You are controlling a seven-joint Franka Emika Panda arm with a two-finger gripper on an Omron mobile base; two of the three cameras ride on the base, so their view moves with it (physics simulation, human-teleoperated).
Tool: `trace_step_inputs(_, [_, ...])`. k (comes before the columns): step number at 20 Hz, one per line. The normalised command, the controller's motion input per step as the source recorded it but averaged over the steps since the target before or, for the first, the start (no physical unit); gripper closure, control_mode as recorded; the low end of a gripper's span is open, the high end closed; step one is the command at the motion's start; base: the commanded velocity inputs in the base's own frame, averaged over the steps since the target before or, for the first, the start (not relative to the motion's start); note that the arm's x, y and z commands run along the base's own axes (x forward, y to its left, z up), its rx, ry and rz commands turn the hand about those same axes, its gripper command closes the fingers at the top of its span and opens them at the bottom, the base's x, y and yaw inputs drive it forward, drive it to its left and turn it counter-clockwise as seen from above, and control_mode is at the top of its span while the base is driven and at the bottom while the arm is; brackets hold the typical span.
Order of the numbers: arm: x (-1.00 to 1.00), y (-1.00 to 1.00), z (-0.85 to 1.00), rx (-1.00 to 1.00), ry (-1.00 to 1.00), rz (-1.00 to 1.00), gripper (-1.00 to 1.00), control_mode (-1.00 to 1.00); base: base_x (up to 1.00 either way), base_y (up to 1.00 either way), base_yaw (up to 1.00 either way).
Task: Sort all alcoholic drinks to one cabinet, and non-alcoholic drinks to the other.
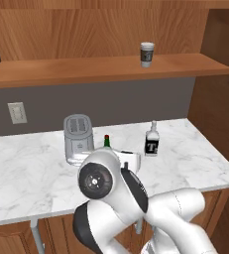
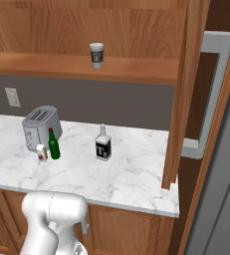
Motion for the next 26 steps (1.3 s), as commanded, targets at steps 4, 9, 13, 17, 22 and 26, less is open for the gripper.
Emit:
trace_step_inputs(4, [0.10, 0.13, -0.29, 0.12, 0.00, 0.00, -1.00, -1.00, 0.00, 0.00, 0.00])
trace_step_inputs(9, [0.27, 0.02, -0.19, 0.12, 0.00, -0.02, -1.00, -1.00, 0.00, 0.00, 0.00])
trace_step_inputs(13, [0.24, 0.12, -0.14, 0.01, 0.00, -0.14, -1.00, -1.00, 0.00, 0.00, 0.00])
trace_step_inputs(17, [0.16, 0.16, -0.11, -0.05, 0.00, -0.21, -1.00, -1.00, 0.00, 0.00, 0.00])
trace_step_inputs(22, [0.28, 0.06, -0.10, -0.07, 0.08, -0.21, -1.00, -1.00, 0.00, 0.00, 0.00])
trace_step_inputs(26, [0.34, 0.00, -0.14, -0.06, 0.16, -0.10, -1.00, -1.00, 0.00, 0.00, 0.00])
